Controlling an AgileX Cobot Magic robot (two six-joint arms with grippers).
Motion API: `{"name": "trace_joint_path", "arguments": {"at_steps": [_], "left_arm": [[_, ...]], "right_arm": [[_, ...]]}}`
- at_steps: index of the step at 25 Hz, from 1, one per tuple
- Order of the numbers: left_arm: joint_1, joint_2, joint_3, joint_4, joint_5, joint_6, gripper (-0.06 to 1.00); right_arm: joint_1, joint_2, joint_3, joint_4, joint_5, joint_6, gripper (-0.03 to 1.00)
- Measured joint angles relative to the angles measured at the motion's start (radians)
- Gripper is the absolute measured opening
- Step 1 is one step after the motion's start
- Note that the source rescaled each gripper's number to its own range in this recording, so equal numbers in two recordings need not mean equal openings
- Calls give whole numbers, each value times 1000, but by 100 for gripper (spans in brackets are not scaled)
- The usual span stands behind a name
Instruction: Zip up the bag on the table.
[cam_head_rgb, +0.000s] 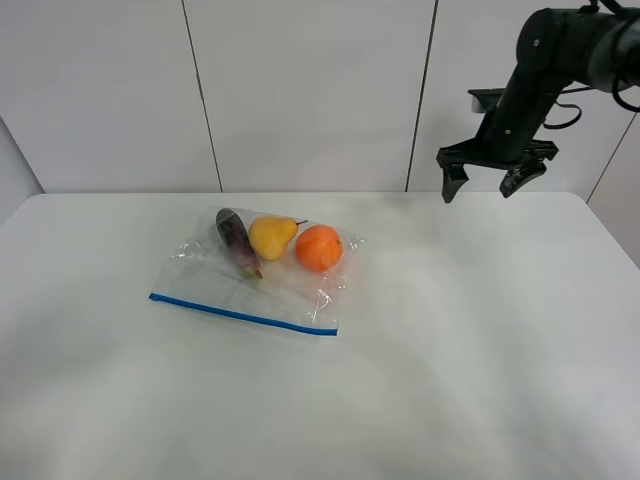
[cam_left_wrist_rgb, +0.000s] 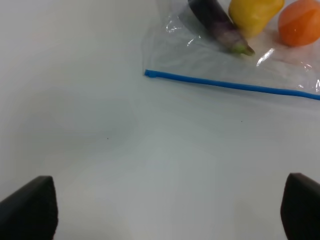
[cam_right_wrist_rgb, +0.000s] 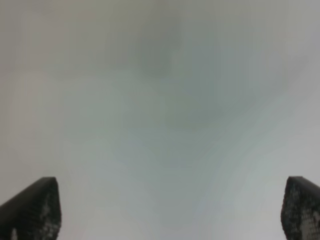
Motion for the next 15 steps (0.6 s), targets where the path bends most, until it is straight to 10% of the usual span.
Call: {"name": "trace_joint_path", "arguments": {"at_steps": [15], "left_arm": [[0, 0, 0, 0, 0, 0, 100]], "right_arm": [[-67, -384, 427, 40, -2, -19, 95]]}}
